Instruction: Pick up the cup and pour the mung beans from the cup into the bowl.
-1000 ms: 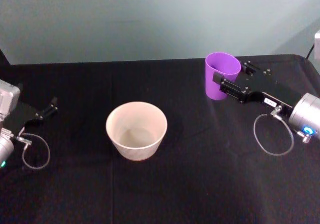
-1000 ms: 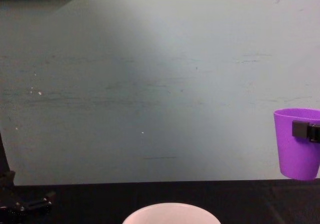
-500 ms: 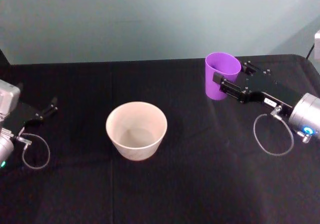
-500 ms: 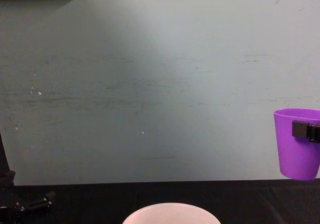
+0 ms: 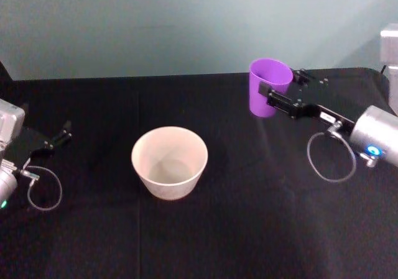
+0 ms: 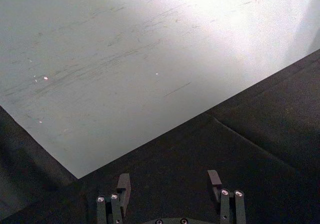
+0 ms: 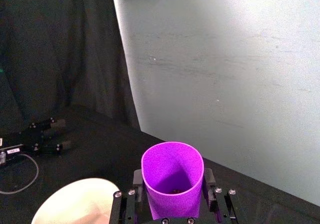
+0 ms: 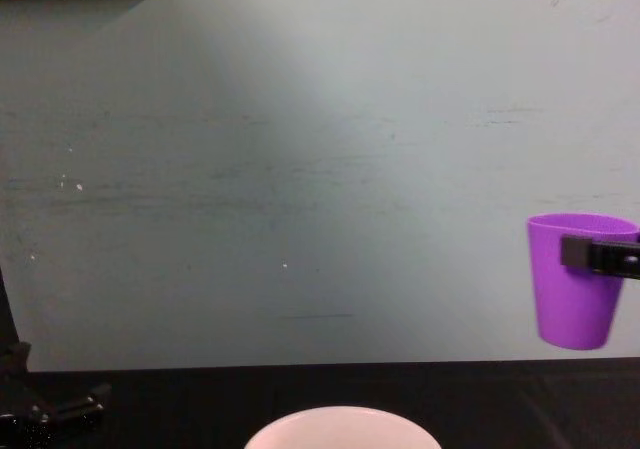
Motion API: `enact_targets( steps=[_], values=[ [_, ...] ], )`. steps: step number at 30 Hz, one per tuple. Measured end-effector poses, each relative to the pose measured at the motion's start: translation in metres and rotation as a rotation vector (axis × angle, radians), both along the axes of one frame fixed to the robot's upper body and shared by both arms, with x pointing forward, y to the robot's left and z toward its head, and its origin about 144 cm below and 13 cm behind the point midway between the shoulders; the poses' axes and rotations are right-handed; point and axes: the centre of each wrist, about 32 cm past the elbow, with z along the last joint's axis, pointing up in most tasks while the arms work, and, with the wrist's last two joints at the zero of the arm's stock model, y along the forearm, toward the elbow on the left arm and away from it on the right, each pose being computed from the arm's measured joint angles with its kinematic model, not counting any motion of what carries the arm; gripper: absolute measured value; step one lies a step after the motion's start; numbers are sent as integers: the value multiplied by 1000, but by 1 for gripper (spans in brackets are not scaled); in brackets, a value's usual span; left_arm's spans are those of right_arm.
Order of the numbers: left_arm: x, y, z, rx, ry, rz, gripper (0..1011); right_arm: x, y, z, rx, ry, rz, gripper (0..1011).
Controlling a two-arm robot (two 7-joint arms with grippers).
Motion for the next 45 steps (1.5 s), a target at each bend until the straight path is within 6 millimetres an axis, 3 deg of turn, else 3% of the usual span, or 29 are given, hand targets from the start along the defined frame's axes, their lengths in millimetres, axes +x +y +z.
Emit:
enact_targets(
  steps=[11,19,31,45],
  values=[
    [0,0,0,0,0,0,1000,37,35,-10,-95,-23,40,706],
    [0,0,0,0,0,0,1000,40,52,-24,-249,-127,40,706],
    [0,0,0,0,0,0,1000,35,54,-32,-316,-194,16,706],
    [0,0,0,0,0,0,1000,32,36,-26,-80,-47,24,706]
  ],
)
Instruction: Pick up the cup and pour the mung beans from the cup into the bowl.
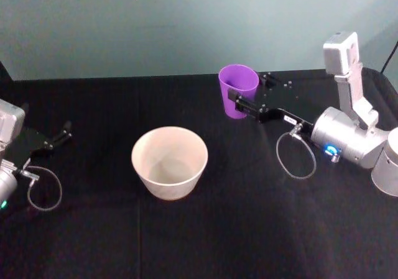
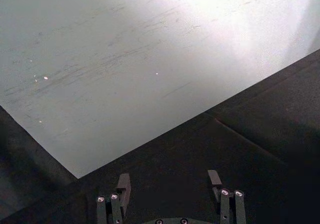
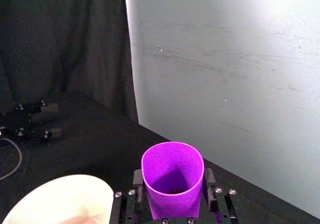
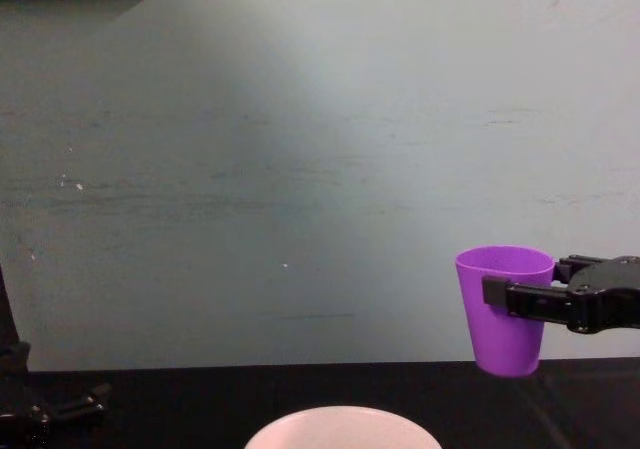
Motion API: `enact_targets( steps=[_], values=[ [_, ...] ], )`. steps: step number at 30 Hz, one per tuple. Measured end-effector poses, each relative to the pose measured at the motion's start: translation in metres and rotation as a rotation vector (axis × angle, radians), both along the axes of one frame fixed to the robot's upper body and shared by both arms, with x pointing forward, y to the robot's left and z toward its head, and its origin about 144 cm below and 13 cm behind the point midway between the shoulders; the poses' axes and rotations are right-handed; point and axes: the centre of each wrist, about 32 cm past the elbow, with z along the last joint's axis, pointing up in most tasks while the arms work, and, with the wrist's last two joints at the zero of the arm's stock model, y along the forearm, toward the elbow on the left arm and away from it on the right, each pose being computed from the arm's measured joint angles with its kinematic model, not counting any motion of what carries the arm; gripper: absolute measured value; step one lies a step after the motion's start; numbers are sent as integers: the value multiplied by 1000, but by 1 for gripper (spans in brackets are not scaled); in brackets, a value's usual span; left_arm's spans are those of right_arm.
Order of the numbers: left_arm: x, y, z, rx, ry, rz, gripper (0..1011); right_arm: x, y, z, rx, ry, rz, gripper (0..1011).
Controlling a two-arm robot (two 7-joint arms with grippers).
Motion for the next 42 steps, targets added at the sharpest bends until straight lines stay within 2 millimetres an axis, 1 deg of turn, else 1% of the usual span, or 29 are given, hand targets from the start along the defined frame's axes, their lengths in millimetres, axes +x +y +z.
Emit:
enact_targets(
  steps=[5,14,21,24,30,34,42],
  values=[
    [0,0,0,0,0,0,1000,1,-1,0,-4,5,3,705],
    [0,0,0,0,0,0,1000,-1,10,-3,-125,-41,9,706],
    [0,0,0,0,0,0,1000,-7,30,-5,-298,-162,23,705],
    [0,0,0,0,0,0,1000,-10,36,-6,-347,-207,22,705],
    [0,0,0,0,0,0,1000,-18,47,-9,-535,-375,7,706],
    [0,0,0,0,0,0,1000,-22,52,-11,-626,-457,5,706],
    [0,0,0,0,0,0,1000,-26,59,-13,-695,-524,22,705]
  ],
)
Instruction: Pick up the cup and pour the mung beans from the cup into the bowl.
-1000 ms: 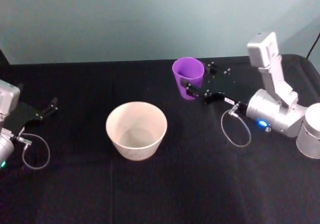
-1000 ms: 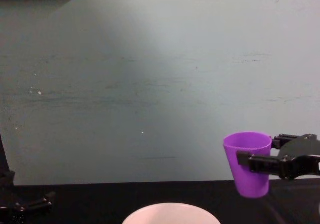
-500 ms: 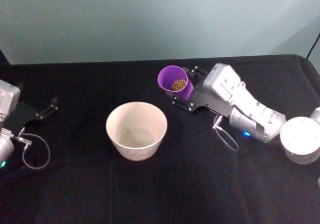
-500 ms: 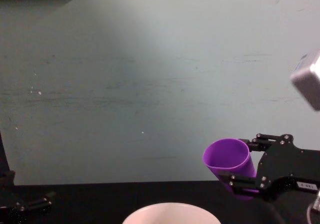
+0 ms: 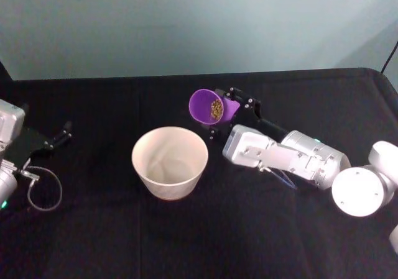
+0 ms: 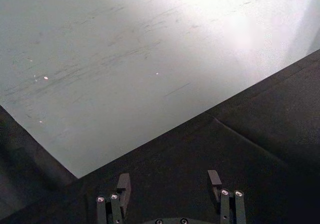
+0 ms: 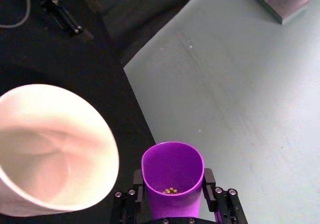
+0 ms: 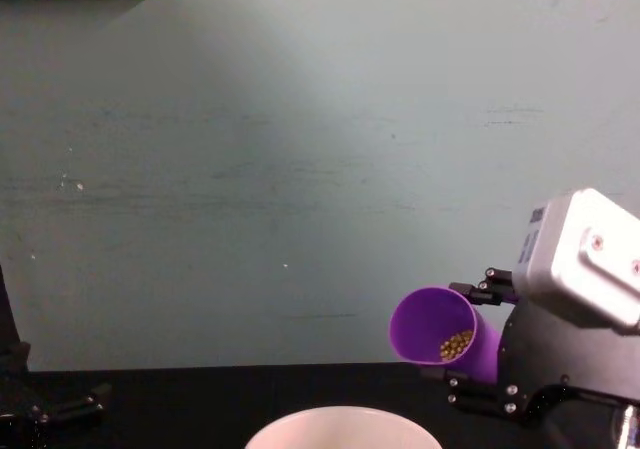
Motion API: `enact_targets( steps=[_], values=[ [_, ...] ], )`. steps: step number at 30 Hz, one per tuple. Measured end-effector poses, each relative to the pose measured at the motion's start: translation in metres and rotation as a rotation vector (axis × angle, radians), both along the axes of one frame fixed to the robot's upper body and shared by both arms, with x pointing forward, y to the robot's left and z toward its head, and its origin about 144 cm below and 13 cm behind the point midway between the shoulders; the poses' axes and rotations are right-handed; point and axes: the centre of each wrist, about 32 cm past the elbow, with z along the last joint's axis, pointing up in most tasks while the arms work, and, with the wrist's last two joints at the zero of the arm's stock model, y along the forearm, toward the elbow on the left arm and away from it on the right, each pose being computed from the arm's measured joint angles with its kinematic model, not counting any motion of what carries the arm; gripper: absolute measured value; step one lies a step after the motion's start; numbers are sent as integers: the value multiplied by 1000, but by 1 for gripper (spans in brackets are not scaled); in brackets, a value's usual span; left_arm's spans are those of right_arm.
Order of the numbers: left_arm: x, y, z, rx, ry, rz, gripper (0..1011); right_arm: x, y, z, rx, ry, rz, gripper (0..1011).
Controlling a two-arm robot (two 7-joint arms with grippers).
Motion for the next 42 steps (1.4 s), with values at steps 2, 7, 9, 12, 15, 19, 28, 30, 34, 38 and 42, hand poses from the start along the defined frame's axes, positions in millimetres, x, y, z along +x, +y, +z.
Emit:
enact_targets(
  steps=[2,7,9,12,15,19,28,30,34,38,42],
  values=[
    [0,0,0,0,0,0,1000,-1,2,-1,-22,-19,9,706],
    [0,0,0,0,0,0,1000,-4,5,-3,-80,-73,21,706],
    [0,0,0,0,0,0,1000,-5,7,-4,-113,-102,25,705],
    [0,0,0,0,0,0,1000,-6,9,-6,-148,-130,31,705],
    [0,0,0,0,0,0,1000,-7,13,-7,-200,-171,40,706],
    [0,0,0,0,0,0,1000,-8,16,-9,-249,-206,45,706],
    [0,0,0,0,0,0,1000,-10,23,-13,-350,-280,40,705],
    [0,0,0,0,0,0,1000,-11,24,-14,-370,-297,36,706],
    [0,0,0,0,0,0,1000,-13,25,-15,-397,-327,29,705],
    [0,0,0,0,0,0,1000,-14,27,-16,-432,-371,23,705],
    [0,0,0,0,0,0,1000,-15,29,-18,-462,-405,24,706]
  ],
)
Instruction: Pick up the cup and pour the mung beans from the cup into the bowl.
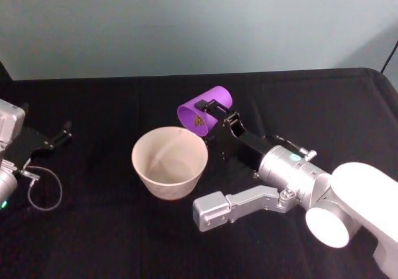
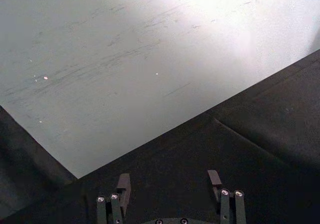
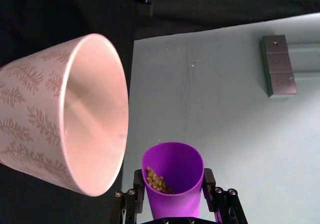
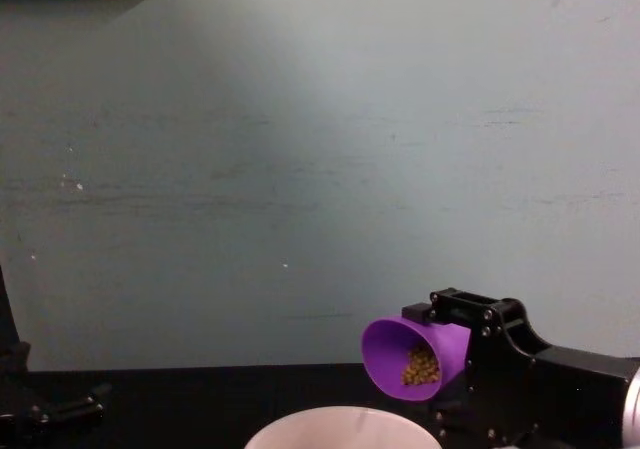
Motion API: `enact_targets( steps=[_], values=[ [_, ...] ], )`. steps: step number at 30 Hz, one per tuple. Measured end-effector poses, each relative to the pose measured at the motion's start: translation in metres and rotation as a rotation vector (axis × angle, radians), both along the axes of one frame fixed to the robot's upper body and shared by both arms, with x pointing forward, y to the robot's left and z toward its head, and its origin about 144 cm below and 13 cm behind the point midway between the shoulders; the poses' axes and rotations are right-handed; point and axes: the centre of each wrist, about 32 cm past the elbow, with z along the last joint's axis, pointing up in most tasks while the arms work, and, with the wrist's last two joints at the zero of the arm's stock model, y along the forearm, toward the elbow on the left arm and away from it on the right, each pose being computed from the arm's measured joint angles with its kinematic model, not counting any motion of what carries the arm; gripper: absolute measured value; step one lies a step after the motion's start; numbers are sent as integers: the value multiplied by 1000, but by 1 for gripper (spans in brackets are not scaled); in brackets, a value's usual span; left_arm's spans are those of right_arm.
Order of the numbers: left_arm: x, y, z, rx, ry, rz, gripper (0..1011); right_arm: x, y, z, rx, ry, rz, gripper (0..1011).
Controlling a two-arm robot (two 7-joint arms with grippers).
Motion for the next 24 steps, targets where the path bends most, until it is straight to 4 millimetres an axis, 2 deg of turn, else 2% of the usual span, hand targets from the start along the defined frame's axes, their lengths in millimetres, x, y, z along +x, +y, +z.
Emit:
enact_targets(
  steps=[24],
  values=[
    [0,0,0,0,0,0,1000,-2,3,-9,-146,-131,-11,705]
  ],
)
